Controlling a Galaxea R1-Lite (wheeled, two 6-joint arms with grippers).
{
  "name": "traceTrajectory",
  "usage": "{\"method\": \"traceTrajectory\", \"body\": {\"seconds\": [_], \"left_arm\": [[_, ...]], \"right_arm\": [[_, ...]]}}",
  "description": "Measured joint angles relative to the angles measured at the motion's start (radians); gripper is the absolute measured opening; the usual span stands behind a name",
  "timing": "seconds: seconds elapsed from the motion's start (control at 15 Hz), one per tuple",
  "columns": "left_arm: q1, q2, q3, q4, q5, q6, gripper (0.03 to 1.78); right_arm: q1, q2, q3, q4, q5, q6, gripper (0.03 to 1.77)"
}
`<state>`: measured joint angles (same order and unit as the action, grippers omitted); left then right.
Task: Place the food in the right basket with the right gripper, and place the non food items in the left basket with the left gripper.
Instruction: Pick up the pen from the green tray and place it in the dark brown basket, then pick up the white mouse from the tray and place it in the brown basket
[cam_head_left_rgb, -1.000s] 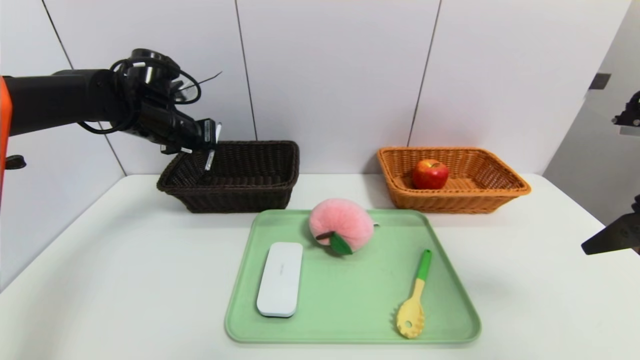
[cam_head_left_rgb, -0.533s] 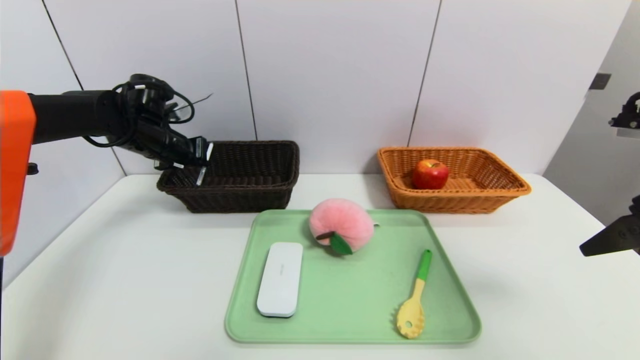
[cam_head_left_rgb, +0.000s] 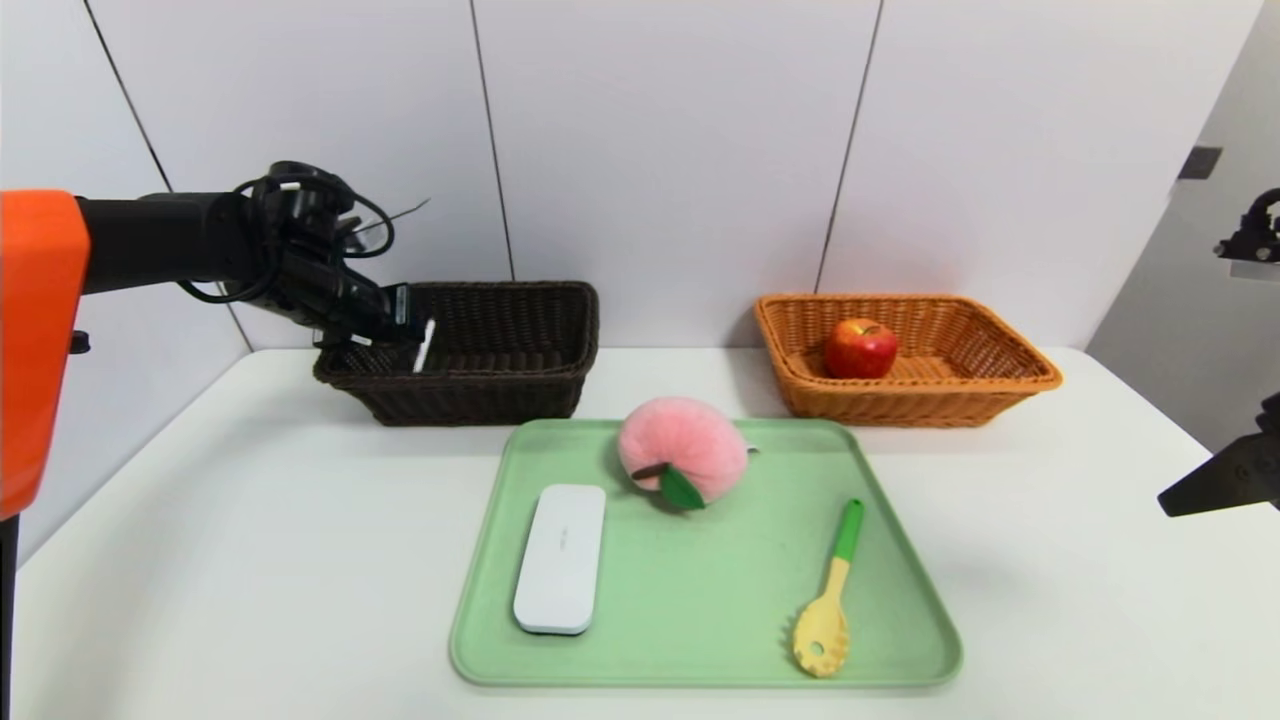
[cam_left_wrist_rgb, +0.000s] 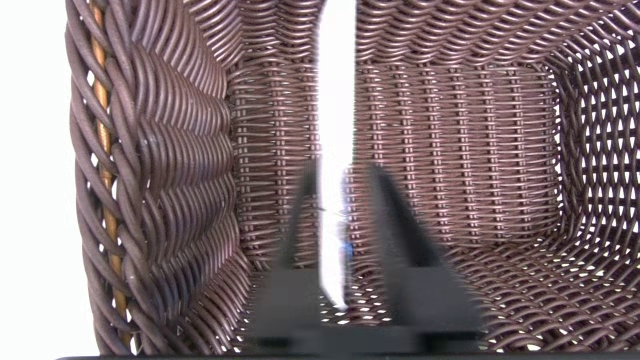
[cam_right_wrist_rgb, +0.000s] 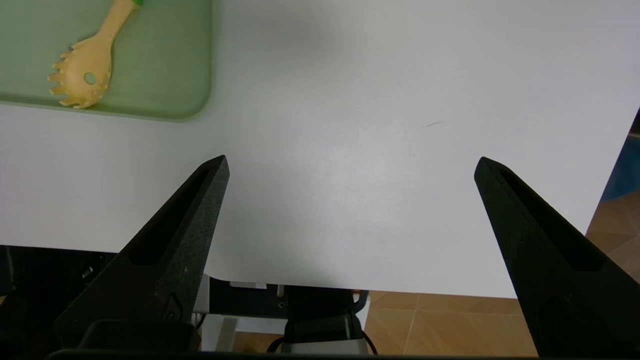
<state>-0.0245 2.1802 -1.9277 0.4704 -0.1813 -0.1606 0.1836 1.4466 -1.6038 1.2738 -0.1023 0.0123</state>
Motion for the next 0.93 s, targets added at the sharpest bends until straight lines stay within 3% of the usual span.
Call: {"method": "traceTrajectory", "body": {"seconds": [0.27, 0.53, 0.93], "left_arm": [[0.0, -0.011, -0.008, 0.002, -0.001, -0.002, 0.97], [-0.036, -0.121, -0.036, 0.062, 0.005, -0.009, 1.26], [-0.34, -0.328, -0.042, 0.499, 0.1, -0.144, 1.5]], "right_arm": [[0.002, 0.007, 0.004, -0.007, 0.0, 0.005, 1.69], [0.002, 0.011, 0.013, -0.014, 0.001, 0.008, 1.69], [0.004, 0.021, 0.039, -0.036, 0.005, 0.034, 1.69]]}}
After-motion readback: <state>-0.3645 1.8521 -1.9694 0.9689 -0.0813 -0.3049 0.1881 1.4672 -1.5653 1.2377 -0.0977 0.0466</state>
